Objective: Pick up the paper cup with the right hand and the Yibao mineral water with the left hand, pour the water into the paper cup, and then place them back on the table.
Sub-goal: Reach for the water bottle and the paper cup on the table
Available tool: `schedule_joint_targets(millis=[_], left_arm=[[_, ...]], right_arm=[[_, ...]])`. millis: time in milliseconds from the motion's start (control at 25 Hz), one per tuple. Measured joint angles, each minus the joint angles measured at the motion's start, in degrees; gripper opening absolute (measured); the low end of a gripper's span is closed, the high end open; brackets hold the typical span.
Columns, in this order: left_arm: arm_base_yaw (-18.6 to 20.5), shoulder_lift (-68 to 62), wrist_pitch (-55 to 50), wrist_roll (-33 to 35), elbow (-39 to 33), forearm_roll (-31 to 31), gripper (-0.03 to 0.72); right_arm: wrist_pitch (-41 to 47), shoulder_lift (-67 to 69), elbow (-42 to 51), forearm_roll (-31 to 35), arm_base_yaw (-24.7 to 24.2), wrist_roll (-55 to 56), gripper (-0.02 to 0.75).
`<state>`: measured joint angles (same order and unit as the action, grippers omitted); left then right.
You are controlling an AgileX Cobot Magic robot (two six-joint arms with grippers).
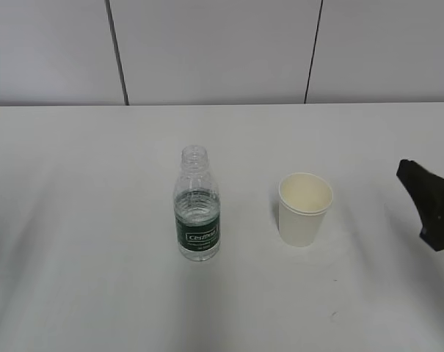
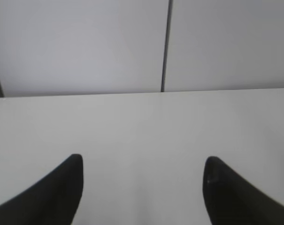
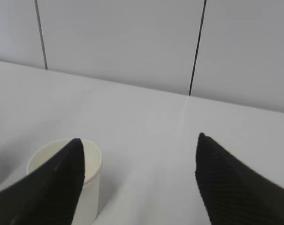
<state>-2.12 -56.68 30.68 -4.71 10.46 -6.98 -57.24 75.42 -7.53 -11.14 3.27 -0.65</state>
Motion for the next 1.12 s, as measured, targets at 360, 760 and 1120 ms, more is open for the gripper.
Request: schedule_joint_targets(millis=[360,760,1120], left_arm=[[0.0,-18.2,14.5,-4.7,0.1,-17.5,0.480],[0.0,-42.9,34.1,-5.2,1.1,-27.6,0.480],[0.0,-49.6,34.6,-5.0,1.7,-31.2,0.480]], right_arm=[[-6.5,17.7,-0.4,-5.9,0.0,-5.8,0.576],[-8.2,31.8,-1.3,-7.9,0.0,-8.7,0.577],[-8.4,35.6,-5.5,-13.0,0.0,-8.5,0.593]])
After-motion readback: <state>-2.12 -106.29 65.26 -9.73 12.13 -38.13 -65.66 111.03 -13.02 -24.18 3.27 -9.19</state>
